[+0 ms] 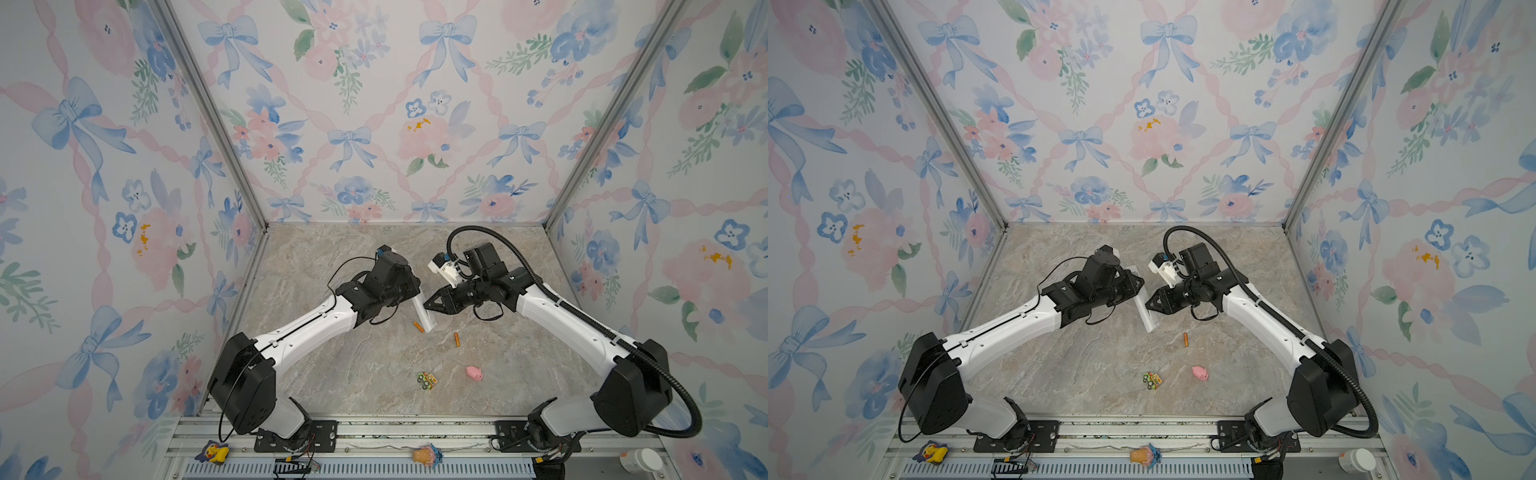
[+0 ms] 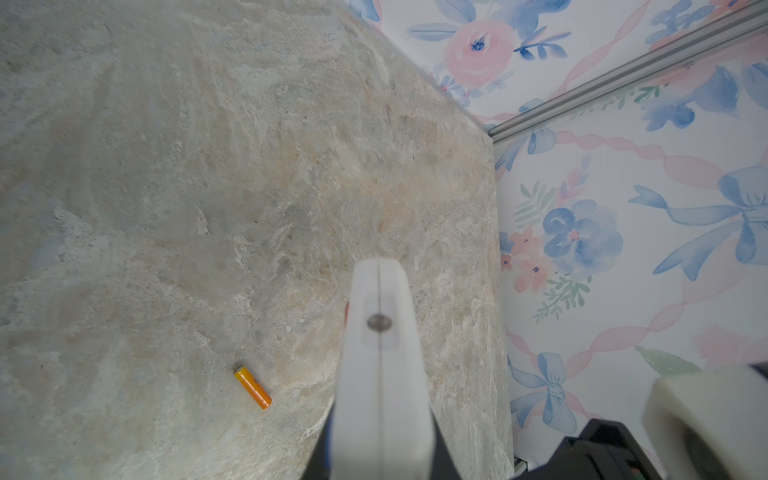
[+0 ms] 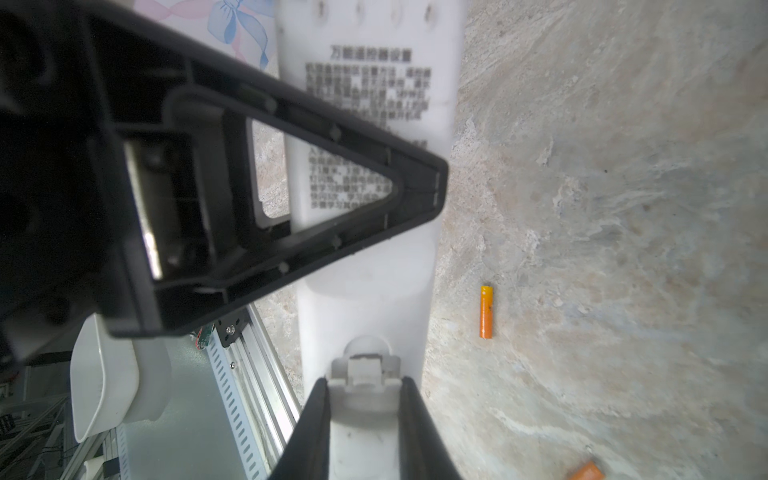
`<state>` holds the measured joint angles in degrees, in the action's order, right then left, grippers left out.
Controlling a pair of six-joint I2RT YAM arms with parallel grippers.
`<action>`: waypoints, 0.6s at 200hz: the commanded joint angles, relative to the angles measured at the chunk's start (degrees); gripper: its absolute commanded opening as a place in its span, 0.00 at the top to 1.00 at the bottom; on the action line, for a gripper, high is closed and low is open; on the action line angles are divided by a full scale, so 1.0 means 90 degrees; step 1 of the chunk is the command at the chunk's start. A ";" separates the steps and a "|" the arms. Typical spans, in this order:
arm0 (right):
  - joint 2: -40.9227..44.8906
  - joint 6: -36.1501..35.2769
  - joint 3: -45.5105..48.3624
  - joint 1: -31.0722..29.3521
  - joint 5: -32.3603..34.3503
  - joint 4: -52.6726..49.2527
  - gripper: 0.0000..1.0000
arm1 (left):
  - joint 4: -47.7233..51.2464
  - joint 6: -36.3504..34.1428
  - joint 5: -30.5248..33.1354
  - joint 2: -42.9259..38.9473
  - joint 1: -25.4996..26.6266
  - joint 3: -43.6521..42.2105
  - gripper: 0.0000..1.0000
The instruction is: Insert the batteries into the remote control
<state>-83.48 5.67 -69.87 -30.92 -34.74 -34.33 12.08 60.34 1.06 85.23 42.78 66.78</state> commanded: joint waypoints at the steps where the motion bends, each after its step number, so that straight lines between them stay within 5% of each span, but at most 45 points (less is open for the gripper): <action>1: 0.0282 -0.0241 0.0008 -0.0187 -0.0096 0.0098 0.79 | -0.0003 -0.0005 0.0080 -0.0009 0.0031 -0.0115 1.00; 120: 0.0367 -0.0057 0.0106 -0.0160 -0.0051 0.0280 0.80 | -0.0067 0.0014 0.0124 -0.0167 0.0031 -0.0321 1.00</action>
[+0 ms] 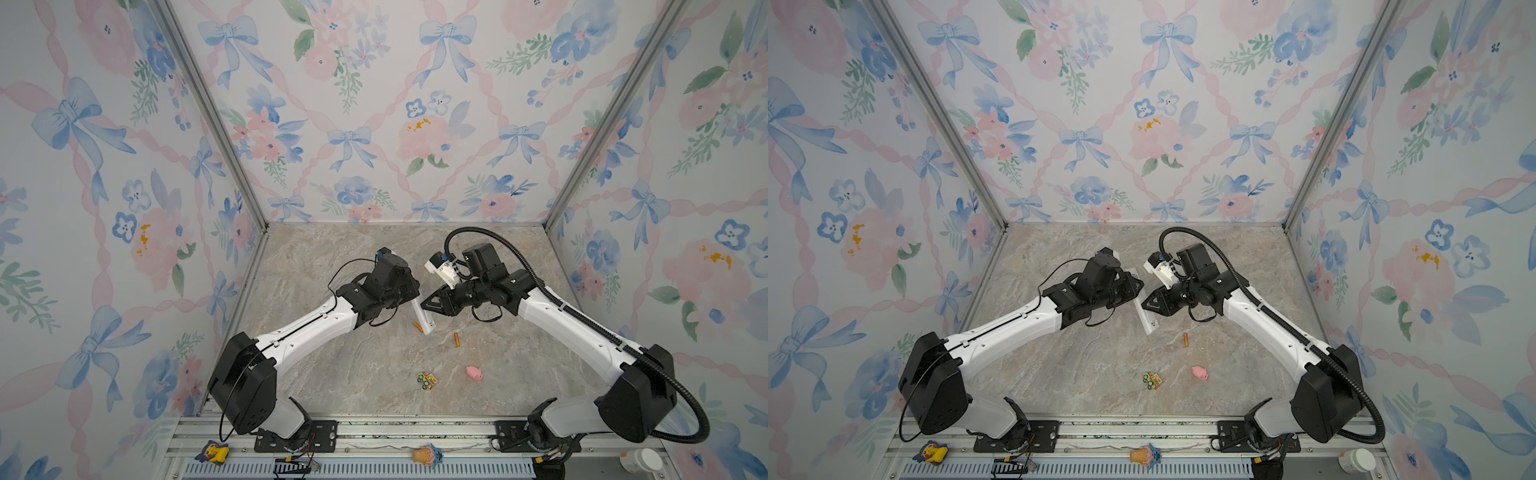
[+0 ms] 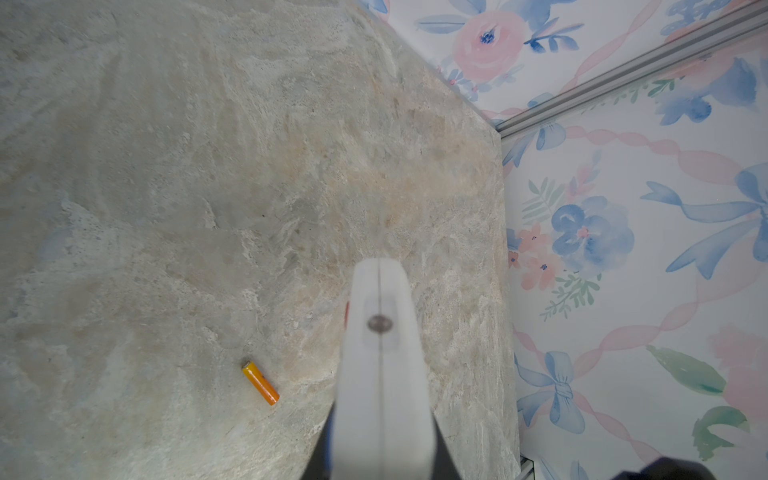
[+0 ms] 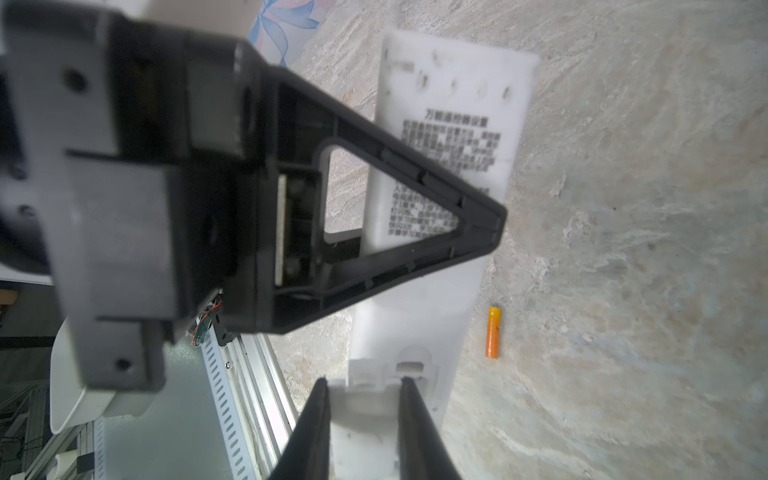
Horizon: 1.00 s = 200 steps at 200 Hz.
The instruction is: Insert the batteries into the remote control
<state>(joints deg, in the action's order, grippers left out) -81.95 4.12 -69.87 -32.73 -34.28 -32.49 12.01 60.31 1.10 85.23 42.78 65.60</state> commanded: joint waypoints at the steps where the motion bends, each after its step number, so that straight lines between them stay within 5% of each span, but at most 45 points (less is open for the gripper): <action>1: 0.0203 0.0117 0.0106 0.0047 -0.0099 0.0076 0.80 | -0.0062 0.0017 0.0120 -0.0170 0.0031 -0.0195 1.00; 95: -0.0155 0.0364 0.0032 0.0971 0.1129 -0.0871 0.80 | -0.0613 -0.0336 -0.0190 -0.0558 -0.0276 -0.0835 1.00; 200: -0.1953 0.0122 -0.1064 0.1449 0.2201 -0.1847 0.80 | -0.1759 -0.0817 -0.1621 -0.0902 -0.1060 -0.1752 1.00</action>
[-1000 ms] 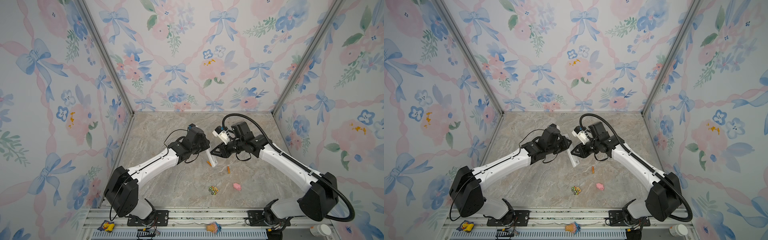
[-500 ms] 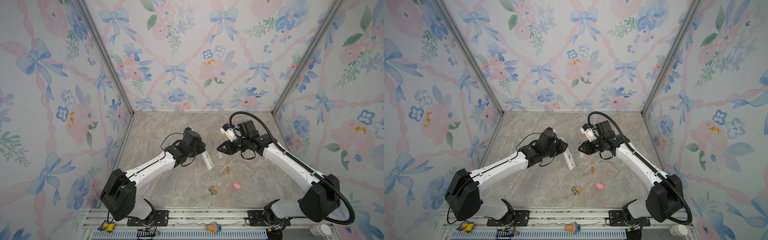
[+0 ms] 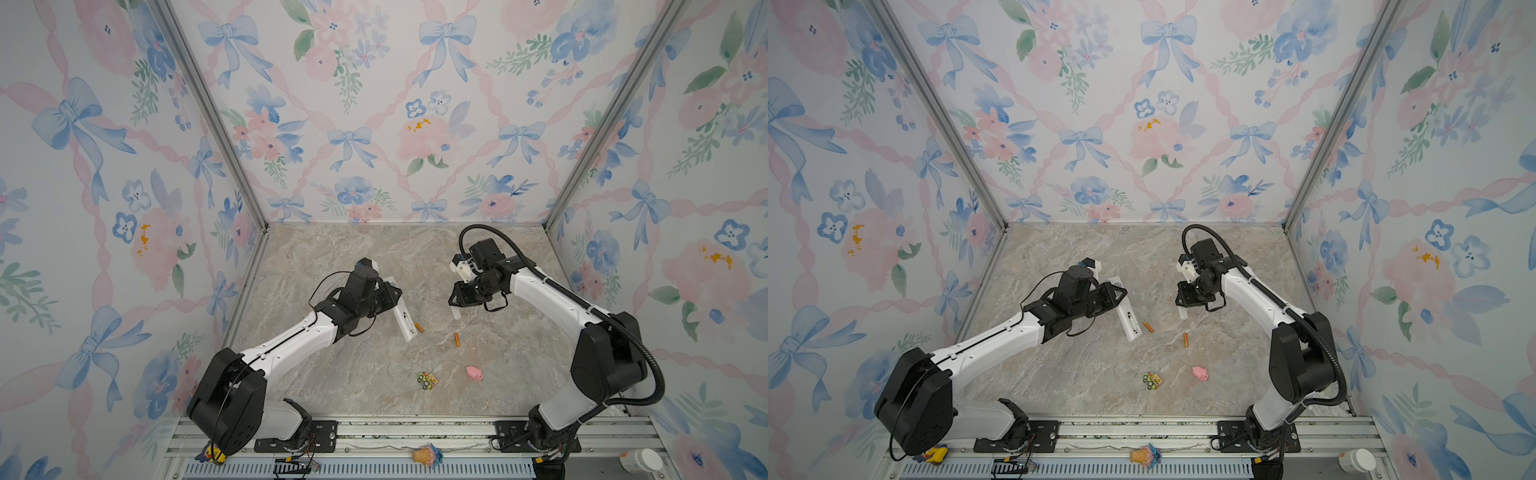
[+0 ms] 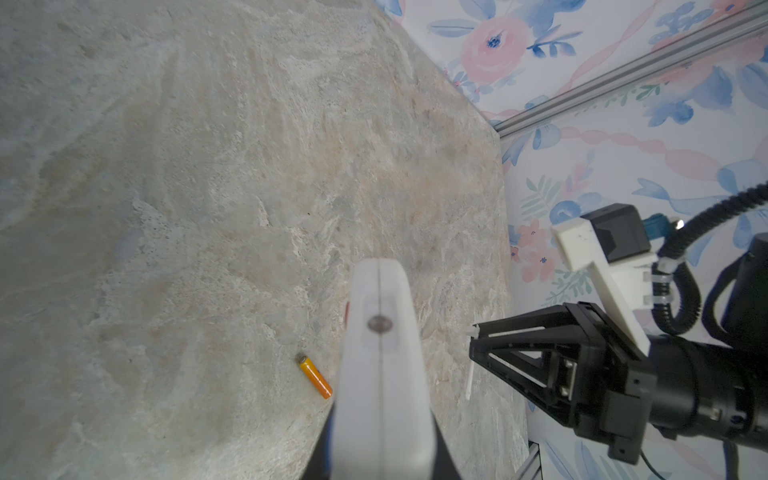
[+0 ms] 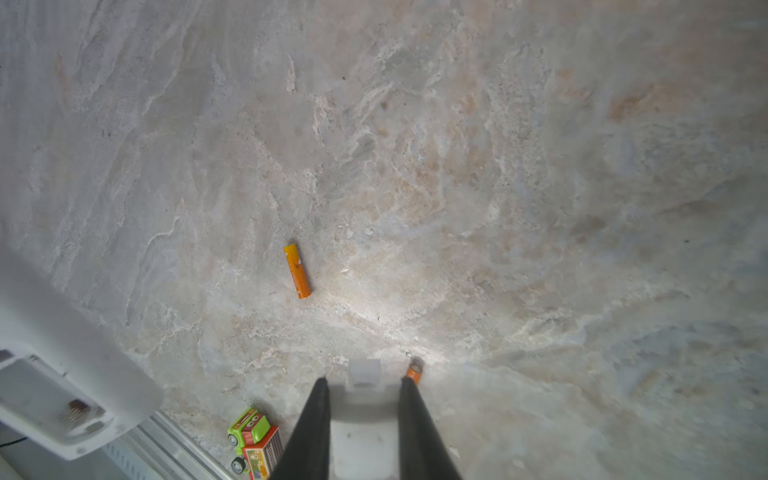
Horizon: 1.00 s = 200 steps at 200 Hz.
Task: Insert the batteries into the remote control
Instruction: 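Lift the right gripper away from the remote and move it over the batteries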
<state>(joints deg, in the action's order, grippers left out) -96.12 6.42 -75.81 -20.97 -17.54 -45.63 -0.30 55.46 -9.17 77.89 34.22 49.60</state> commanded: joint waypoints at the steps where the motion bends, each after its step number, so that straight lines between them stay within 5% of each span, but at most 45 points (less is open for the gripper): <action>1: -0.0397 -0.0145 -0.0419 0.0143 0.0349 -0.0398 0.80 | -0.0394 -0.0281 -0.0497 -0.0083 -0.0119 0.0031 1.00; 118: -0.1776 -0.0123 -0.0777 0.0289 0.0911 -0.0284 0.80 | -0.1261 -0.0371 -0.1559 0.0340 -0.0220 -0.0215 1.00; 200: -0.2065 0.0136 -0.0666 0.0265 0.1320 -0.0084 0.79 | -0.0762 -0.0122 -0.1134 -0.0259 -0.0196 -0.0494 1.00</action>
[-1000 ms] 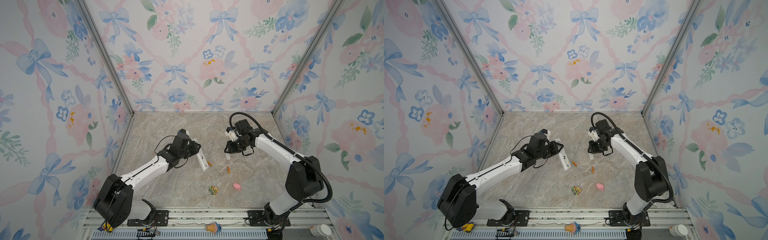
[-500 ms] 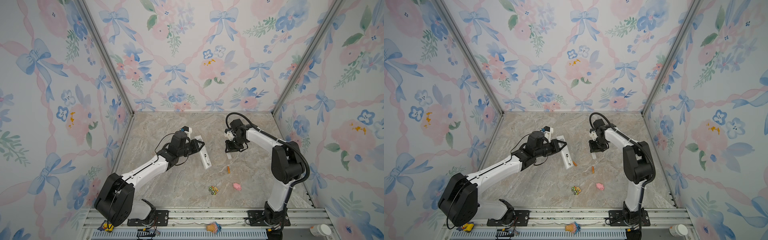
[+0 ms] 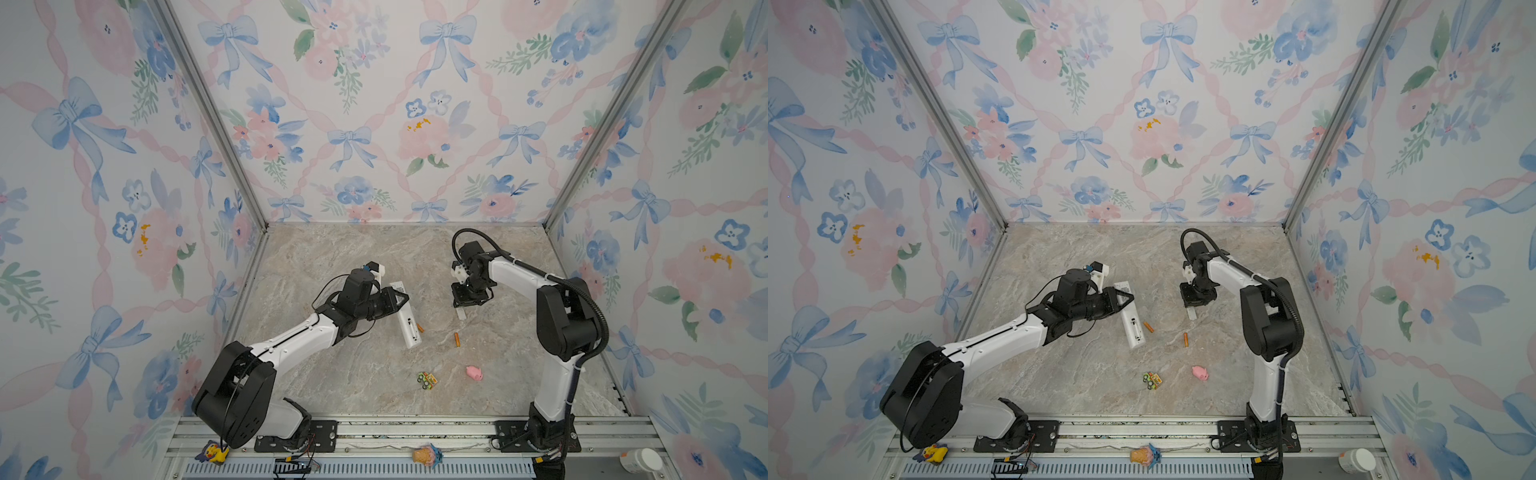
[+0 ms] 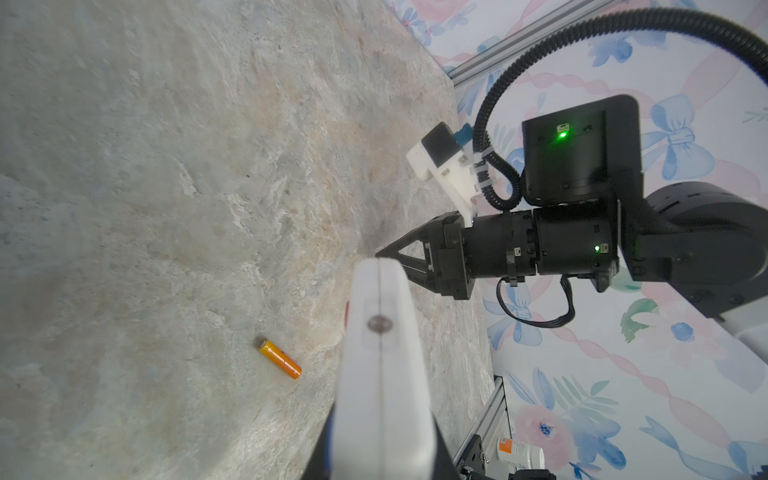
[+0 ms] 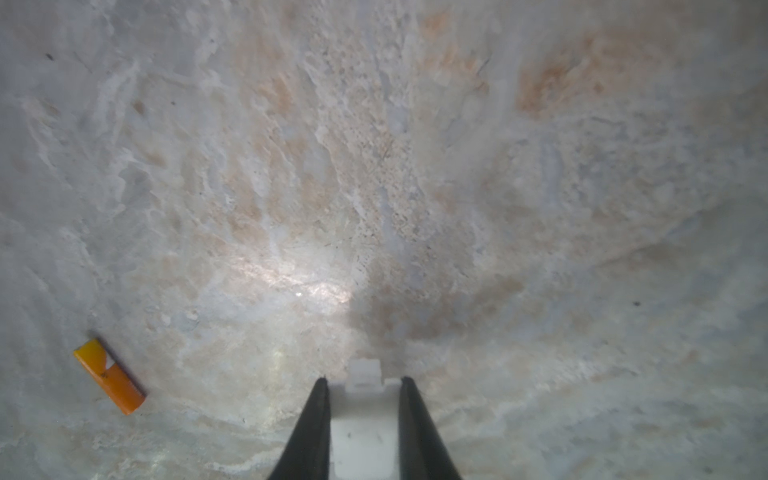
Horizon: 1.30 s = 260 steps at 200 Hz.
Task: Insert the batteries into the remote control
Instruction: 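Lift the right gripper away from the remote and move it over the batteries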
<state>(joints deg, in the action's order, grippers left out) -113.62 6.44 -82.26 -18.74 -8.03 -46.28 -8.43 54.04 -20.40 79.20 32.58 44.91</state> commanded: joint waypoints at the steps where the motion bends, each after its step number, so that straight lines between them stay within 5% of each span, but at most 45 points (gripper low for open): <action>1: -0.0124 0.0124 0.0049 0.0015 0.0265 -0.0013 0.79 | 0.0153 0.0038 0.0116 -0.0418 -0.0010 0.0034 1.00; 95: -0.0361 0.0154 0.0016 -0.0124 0.0545 0.0088 0.73 | 0.0503 0.0065 0.0109 -0.0697 -0.0031 0.0025 1.00; 146: -0.0211 0.0210 0.0070 -0.0173 0.0775 0.0026 0.47 | 0.0458 0.0040 0.0002 -0.0656 -0.0062 0.0010 1.00; 185: 0.0101 0.0153 -0.0208 -0.0305 0.0989 -0.0316 0.39 | 0.0532 -0.0029 -0.0071 -0.0680 -0.0088 0.0040 1.00; 260: 0.0946 0.0993 -0.0172 -0.1121 0.1147 -0.0901 0.37 | 0.0908 -0.0416 -0.0209 -0.1134 -0.0307 -0.0071 1.00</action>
<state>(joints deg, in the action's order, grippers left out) -108.33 11.33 -82.76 -26.52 1.02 -50.41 -0.75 52.56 -20.78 71.72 30.50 44.91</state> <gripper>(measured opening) 0.623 0.173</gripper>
